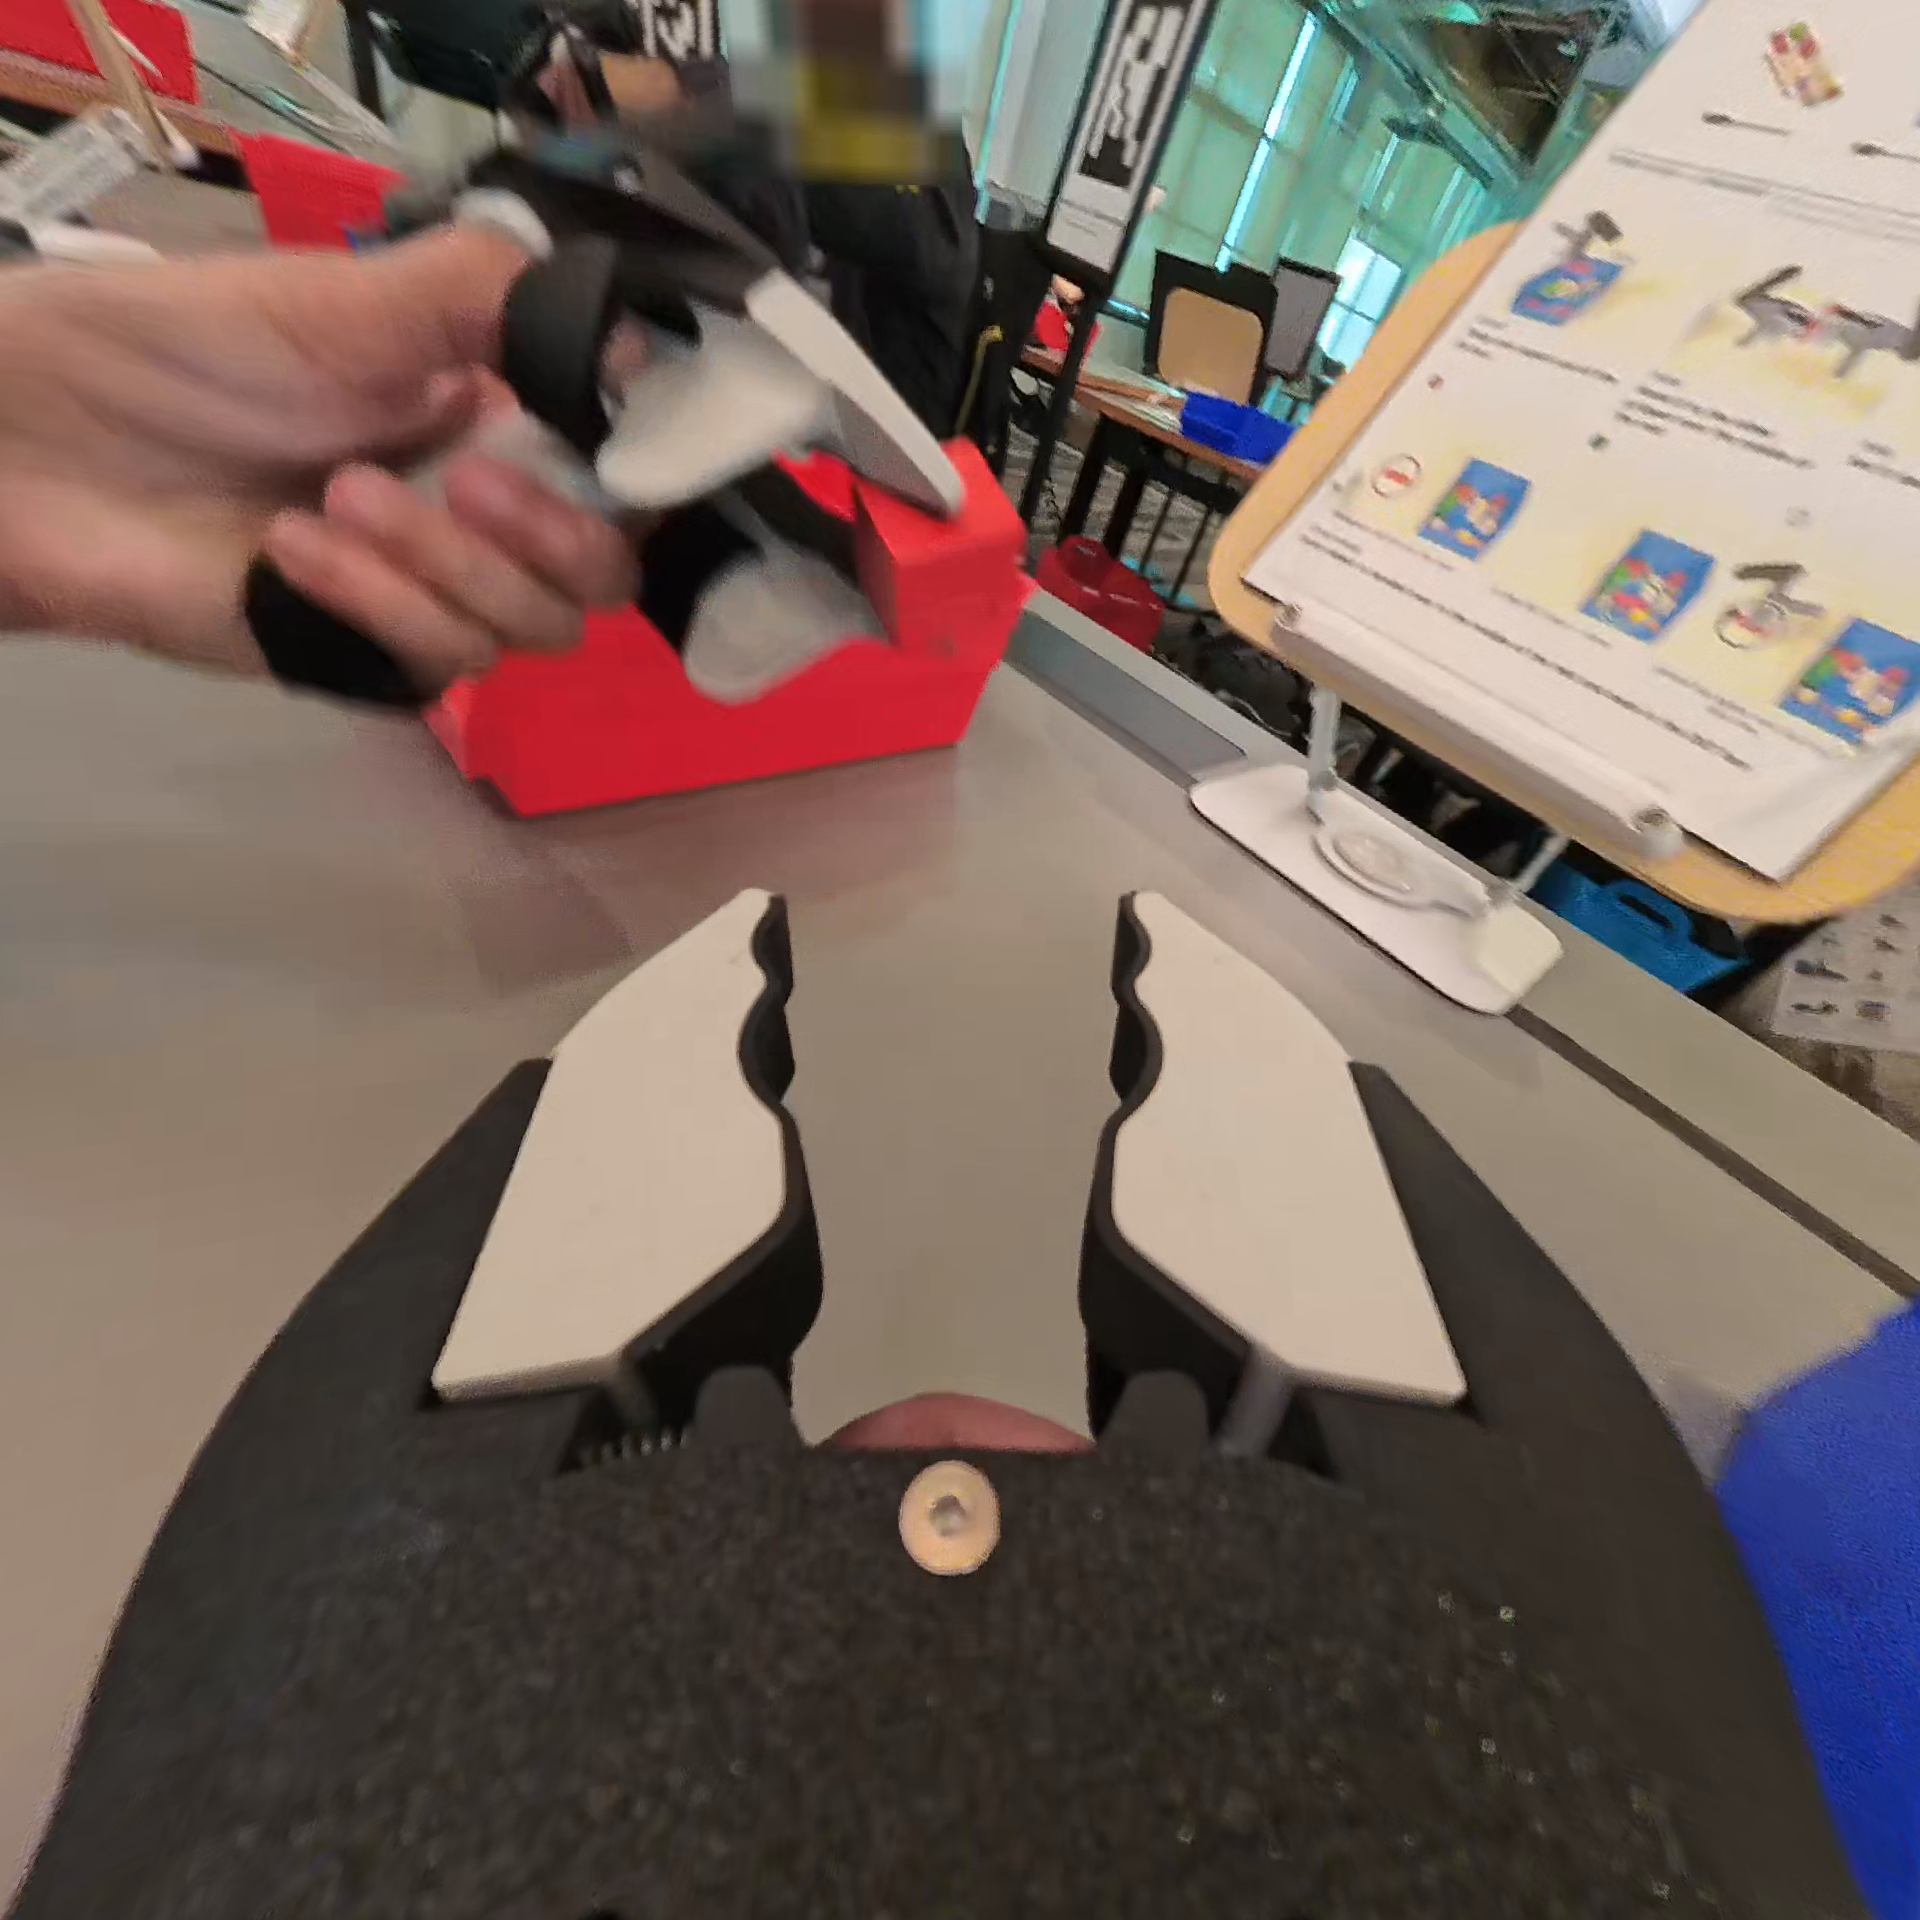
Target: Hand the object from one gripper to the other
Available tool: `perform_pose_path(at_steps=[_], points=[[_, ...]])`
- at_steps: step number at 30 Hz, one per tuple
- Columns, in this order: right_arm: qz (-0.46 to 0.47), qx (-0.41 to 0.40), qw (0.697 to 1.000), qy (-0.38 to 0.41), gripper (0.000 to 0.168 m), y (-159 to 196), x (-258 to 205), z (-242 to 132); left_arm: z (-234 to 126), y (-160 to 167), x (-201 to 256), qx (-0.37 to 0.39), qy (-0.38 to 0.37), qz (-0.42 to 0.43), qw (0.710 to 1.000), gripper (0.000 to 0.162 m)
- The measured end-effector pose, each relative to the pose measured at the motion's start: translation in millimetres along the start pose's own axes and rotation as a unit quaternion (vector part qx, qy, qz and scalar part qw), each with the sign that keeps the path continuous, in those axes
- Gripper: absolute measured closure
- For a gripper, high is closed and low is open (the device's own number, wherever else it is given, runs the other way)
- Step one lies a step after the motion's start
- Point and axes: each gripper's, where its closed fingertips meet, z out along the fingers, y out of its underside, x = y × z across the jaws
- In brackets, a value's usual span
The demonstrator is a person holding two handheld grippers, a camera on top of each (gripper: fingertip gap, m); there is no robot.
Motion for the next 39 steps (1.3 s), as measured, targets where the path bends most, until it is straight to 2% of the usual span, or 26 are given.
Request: perform_pose_path(at_steps=[5,7,8,12,14,16,20,22,25,29,31,33,36,39], points=[[0.005,0.039,0.999,0.01,0.106,-14,2,27,33,48,12,-0.043,0.086,-0.103,0.99,0.128],[0.008,0.038,0.999,-0.004,0.117,-10,-2,29,36,60,11,-0.052,0.107,-0.127,0.985,0.128],[-0.001,0.042,0.999,-0.031,0.132,-8,-12,27,36,64,11,-0.055,0.116,-0.135,0.983,0.128],[-0.016,0.052,0.998,-0.032,0.133,-7,-20,17,32,76,17,-0.073,0.151,-0.152,0.974,0.129],[-0.02,0.053,0.998,-0.03,0.133,-10,-22,12,25,82,24,-0.082,0.149,-0.127,0.977,0.123],[-0.015,0.063,0.998,-0.023,0.133,-15,-19,3,12,87,31,-0.088,0.137,-0.078,0.984,0.109],[0.006,0.064,0.998,0.005,0.133,-15,5,-15,-21,109,24,-0.071,0.047,0.071,0.994,0.11],[0.013,0.06,0.997,0.036,0.133,-18,31,-26,-36,127,9,-0.068,-0.013,0.129,0.989,0.115],[0.021,0.048,0.991,0.123,0.133,-30,100,-56,-49,148,-13,-0.082,-0.064,0.149,0.983,0.117],[0.051,-0.061,0.965,0.249,0.133,-15,224,-99,-50,151,-20,-0.088,-0.063,0.138,0.984,0.117],[0.083,-0.164,0.943,0.278,0.133,20,280,-110,-49,152,-20,-0.096,-0.063,0.145,0.983,0.117],[0.118,-0.275,0.912,0.28,0.132,70,322,-113,-49,156,-21,-0.11,-0.07,0.155,0.979,0.12],[0.179,-0.409,0.863,0.236,0.132,142,347,-105,-50,154,-18,-0.107,-0.075,0.17,0.977,0.12],[0.185,-0.511,0.812,0.21,0.133,191,348,-102,-52,151,-19,-0.104,-0.086,0.185,0.973,0.121]])
